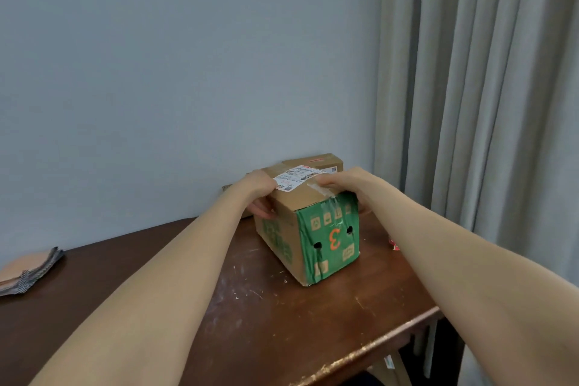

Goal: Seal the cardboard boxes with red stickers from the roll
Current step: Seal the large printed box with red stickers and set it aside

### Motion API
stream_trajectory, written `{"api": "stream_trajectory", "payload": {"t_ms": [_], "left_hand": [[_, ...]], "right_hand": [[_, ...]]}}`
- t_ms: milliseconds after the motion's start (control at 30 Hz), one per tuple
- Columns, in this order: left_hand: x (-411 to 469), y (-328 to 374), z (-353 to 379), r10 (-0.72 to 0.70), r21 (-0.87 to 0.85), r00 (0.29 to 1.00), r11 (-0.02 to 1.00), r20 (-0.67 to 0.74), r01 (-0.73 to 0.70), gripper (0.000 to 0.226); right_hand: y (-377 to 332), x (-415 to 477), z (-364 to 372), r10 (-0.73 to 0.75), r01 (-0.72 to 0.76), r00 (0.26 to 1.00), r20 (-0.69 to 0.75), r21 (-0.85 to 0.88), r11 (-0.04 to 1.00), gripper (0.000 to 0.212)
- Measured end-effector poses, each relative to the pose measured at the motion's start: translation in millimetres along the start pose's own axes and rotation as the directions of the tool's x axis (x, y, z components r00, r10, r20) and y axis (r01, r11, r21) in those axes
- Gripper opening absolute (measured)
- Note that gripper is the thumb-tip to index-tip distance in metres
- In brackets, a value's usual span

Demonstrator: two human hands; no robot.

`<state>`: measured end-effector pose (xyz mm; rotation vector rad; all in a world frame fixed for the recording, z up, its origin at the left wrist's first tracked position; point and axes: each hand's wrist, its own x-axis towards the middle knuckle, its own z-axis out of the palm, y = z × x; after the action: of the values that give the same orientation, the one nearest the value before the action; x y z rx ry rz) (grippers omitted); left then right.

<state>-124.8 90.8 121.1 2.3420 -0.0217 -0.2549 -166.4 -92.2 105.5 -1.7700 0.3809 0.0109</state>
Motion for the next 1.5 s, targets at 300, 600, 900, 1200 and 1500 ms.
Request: {"api": "stream_trajectory", "payload": {"t_ms": [300,600,900,1200,1500], "left_hand": [[-6,8,-2,0.075,0.243,0.996,0.968,-0.055,-0.059,0.018],[4,7,-6,0.219,0.452,0.957,0.885,-0.189,-0.114,0.016],[49,-13,-8,0.072,0.250,0.950,0.968,-0.303,0.007,0.074],[52,-24,-17,0.095,0.366,0.968,0.931,-0.233,-0.003,0.057],[33,-26,-39,-0.040,0.404,0.981,0.907,-0.190,0.115,0.054]], "right_hand": [[8,-23,-9,0.124,-0.127,0.991,-0.047,-0.072,0.989,0.076],[5,-15,-13,0.024,-0.032,0.977,-0.212,-0.036,0.999,0.054],[0,-7,-17,0.052,-0.054,0.982,-0.182,-0.010,0.998,0.062],[1,16,-20,-0.118,0.024,0.918,-0.378,-0.243,0.970,0.036],[-1,25,-9,-0.195,0.075,0.884,-0.425,-0.282,0.956,0.034]]}}
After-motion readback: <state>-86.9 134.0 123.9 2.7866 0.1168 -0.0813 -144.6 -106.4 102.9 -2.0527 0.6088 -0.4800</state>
